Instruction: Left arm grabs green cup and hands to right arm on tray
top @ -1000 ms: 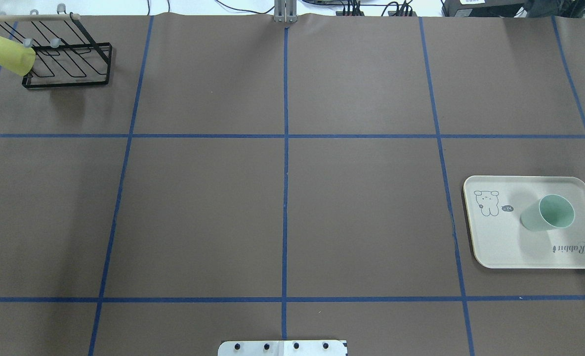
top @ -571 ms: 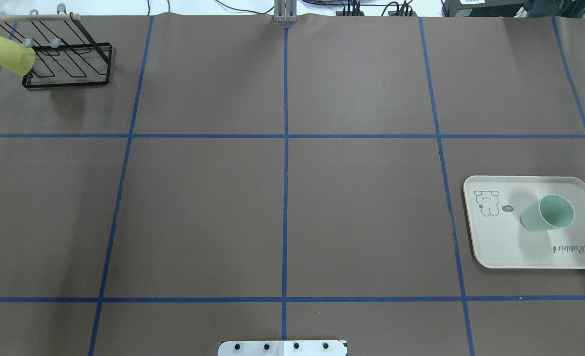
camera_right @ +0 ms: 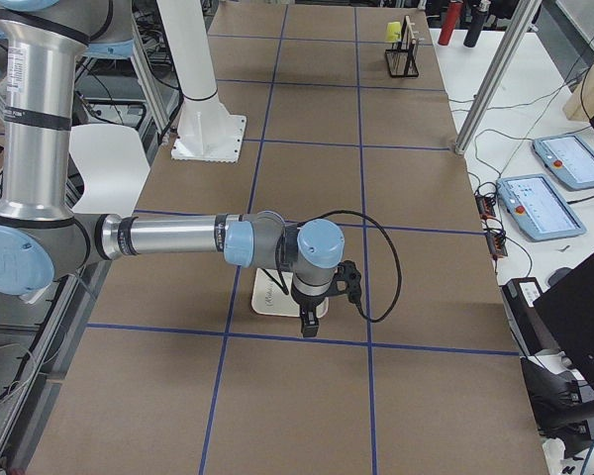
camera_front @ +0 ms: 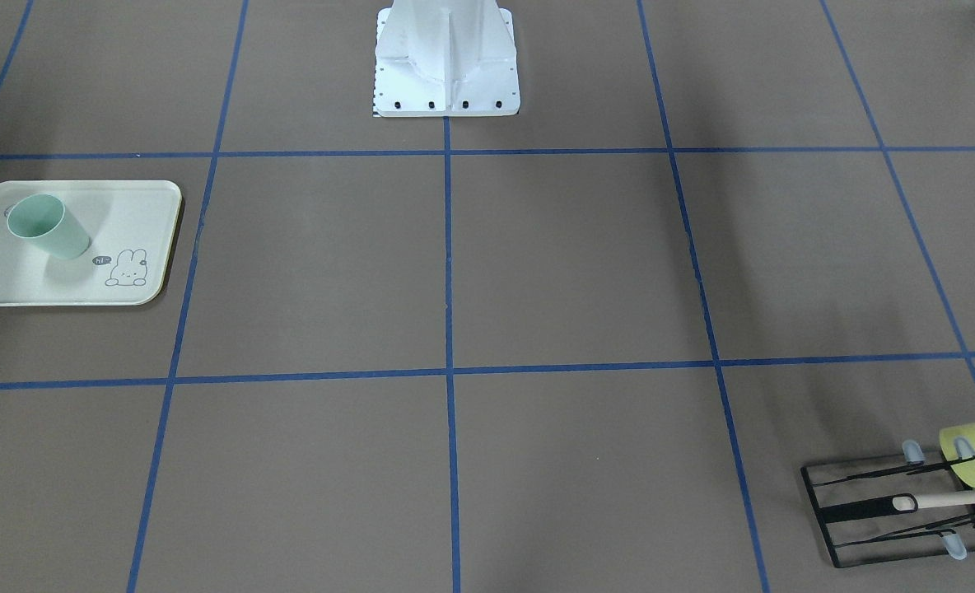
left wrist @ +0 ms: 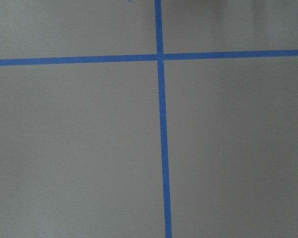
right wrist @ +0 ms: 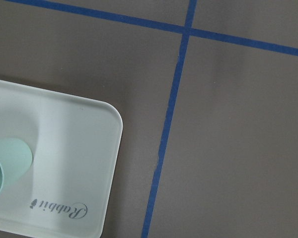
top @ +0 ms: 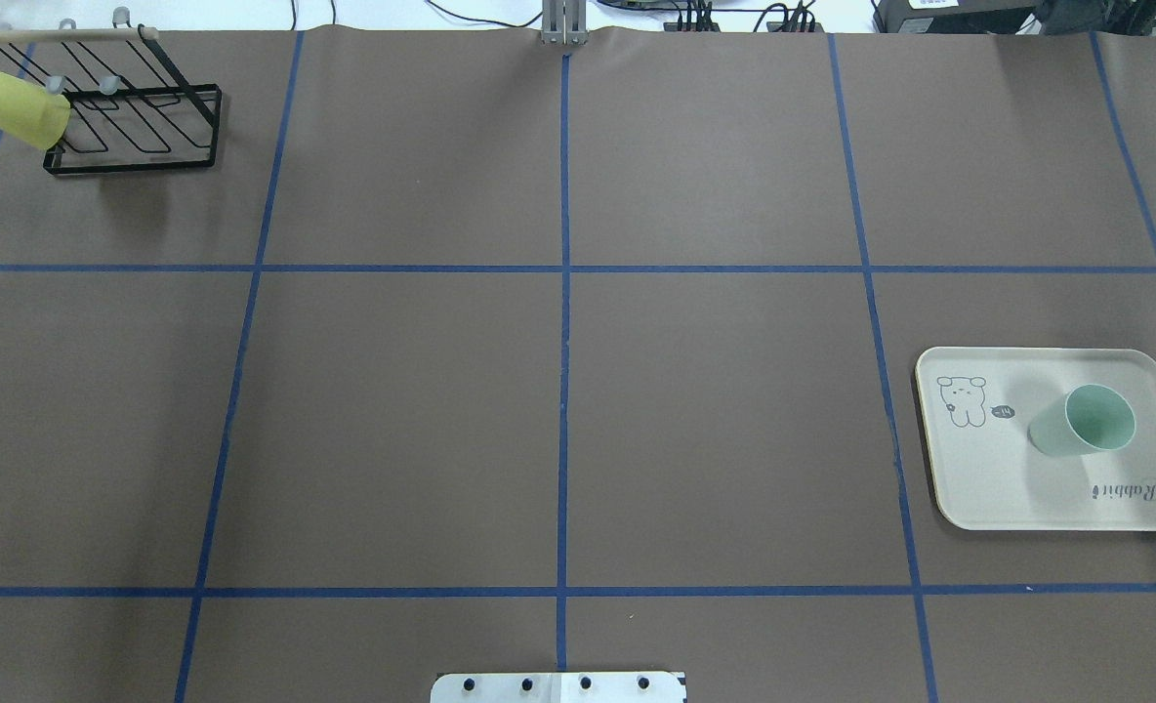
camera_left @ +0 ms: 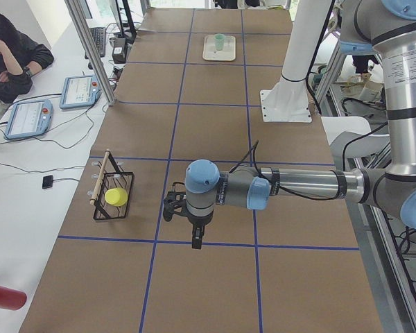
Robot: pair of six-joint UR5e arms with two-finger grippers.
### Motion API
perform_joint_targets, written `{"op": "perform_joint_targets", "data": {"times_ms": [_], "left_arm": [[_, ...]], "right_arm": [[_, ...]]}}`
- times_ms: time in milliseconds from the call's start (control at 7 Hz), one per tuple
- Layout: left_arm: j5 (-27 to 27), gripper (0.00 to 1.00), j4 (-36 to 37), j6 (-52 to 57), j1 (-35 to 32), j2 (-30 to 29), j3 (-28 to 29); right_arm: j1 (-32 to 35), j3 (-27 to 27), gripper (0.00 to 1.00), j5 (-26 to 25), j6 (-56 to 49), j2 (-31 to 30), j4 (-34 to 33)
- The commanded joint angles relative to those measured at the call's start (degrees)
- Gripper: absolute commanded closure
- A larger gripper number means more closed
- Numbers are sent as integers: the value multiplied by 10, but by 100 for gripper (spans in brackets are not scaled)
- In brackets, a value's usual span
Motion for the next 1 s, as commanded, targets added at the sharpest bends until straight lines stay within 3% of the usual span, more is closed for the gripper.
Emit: {"op": "perform_joint_targets", "data": {"times_ms": [0, 286, 857], "left_arm": [[15, 0, 5, 19, -8, -5, 0], [14, 0, 19, 19, -8, -13, -1], [8, 0, 20, 14, -9, -18, -8]], "right_arm": [[0, -2, 1, -1, 1, 0, 0], [-1, -21, 1, -2, 0, 1, 2], [-1, -9, 1, -2, 0, 11, 6]]}}
